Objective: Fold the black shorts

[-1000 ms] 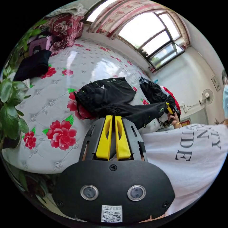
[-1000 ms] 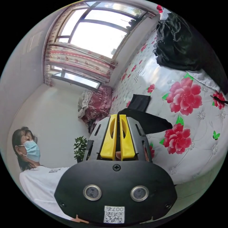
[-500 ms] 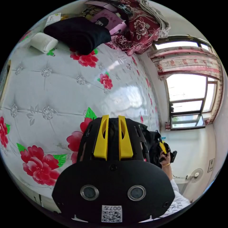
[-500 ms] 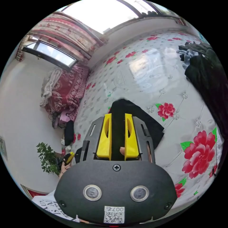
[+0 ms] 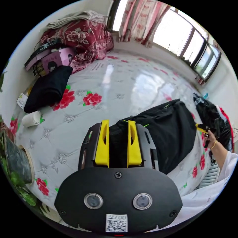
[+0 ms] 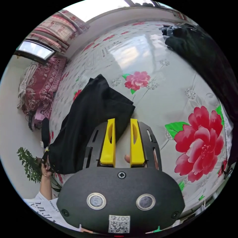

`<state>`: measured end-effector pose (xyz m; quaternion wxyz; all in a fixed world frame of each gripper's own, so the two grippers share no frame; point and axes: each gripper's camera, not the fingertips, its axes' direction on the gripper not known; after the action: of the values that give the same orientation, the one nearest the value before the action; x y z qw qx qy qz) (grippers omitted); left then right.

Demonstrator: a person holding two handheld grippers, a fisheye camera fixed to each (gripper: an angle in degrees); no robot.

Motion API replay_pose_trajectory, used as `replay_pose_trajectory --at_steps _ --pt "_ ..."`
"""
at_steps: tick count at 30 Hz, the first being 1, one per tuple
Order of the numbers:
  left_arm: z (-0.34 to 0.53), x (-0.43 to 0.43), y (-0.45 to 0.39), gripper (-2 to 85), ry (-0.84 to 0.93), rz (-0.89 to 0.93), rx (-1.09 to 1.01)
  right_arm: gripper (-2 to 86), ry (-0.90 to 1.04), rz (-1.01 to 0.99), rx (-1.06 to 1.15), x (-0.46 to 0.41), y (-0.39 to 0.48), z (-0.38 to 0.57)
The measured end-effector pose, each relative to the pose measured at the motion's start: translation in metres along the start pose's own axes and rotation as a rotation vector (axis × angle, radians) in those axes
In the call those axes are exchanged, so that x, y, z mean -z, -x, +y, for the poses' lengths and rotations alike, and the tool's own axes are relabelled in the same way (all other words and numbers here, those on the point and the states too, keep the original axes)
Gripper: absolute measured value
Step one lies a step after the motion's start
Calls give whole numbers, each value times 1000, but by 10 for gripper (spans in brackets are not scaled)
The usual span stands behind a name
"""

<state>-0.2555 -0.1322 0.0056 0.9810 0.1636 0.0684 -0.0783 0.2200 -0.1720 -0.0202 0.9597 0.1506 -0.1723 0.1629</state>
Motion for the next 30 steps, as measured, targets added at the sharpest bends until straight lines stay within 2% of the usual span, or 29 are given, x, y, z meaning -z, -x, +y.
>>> replay_pose_trajectory --at_steps 2,10,13,15,16,18,20,24,27,30 --pt "-2 -20 -9 2 99 -87 -4 13 21 7 24 2 7 -8" --pt "6 27 18 -7 -43 -21 187 -1 -250 -130 189 79 31 -30" --pt "9 26 23 1 -79 94 255 -1 -198 -97 154 65 21 -44" --pt "10 29 8 33 -105 145 186 0 -110 -61 75 44 3 -47" --pt "9 27 -7 80 -106 181 108 1 -67 -66 22 32 -11 -44" --pt "7 20 -29 101 -74 185 10 5 -25 -129 -37 19 -31 -36" --pt "2 -2 -55 84 18 131 -97 6 -19 -184 -79 12 -47 -28" --pt "-6 -33 -71 3 148 57 -144 3 -5 -143 -56 12 -47 -34" --pt "-9 -22 -66 -7 104 87 -81 0 -21 -126 9 23 -41 -44" --pt "-6 9 -48 -9 -16 135 42 2 -85 -135 64 43 -37 -47"
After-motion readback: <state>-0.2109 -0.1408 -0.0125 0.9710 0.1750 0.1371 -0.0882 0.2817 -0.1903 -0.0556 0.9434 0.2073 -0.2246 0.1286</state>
